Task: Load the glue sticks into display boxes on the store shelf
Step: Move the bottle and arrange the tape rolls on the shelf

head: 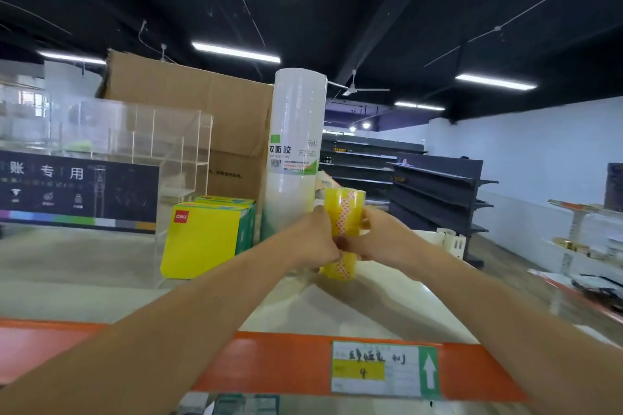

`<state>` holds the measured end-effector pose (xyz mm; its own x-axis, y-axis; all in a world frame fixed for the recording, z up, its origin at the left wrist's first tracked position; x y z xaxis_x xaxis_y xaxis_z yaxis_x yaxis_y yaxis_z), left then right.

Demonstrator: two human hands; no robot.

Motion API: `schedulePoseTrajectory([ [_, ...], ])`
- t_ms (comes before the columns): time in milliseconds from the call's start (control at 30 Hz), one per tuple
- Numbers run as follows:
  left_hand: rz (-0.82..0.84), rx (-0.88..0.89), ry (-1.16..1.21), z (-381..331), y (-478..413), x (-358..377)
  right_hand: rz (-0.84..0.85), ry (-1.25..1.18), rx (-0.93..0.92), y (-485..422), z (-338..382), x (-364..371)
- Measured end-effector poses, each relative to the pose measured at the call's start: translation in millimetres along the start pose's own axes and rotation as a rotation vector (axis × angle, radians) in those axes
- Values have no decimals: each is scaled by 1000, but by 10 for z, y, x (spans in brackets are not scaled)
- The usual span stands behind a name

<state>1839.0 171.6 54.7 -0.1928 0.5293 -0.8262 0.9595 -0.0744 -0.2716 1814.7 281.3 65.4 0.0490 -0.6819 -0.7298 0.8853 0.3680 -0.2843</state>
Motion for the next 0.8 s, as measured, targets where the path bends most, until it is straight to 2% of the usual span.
schedulePoseTrajectory([
  [167, 10, 11, -29, -6, 37, 4, 27, -5, -6, 81, 27, 17],
  [267, 38, 14, -2, -27, 89, -8, 87, -11, 49, 103, 12, 40],
  [467, 49, 23, -11, -127, 243, -102, 84, 36, 138, 81, -63, -45],
  [533, 55, 43, -23, -183, 310, -140, 53, 109, 165, 113, -67, -97],
  [667, 0, 40, -55, -205, 410, -282, -99, 309, 59, 202, 17, -205],
  [800, -113, 40, -200, -152, 505, -387, -195, 353, 29, 311, 67, -271],
])
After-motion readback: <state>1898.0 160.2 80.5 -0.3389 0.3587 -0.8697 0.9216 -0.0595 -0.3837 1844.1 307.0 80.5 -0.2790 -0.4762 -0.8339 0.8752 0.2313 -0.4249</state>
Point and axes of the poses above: each hand's wrist, its own y-axis away from the middle knuckle, its own x-axis out of the palm, z = x × y, the point moved 6 cm from there along -y, towards the middle knuckle, and after that the axes turned 6 degrees about x, right-handed, at the moved point
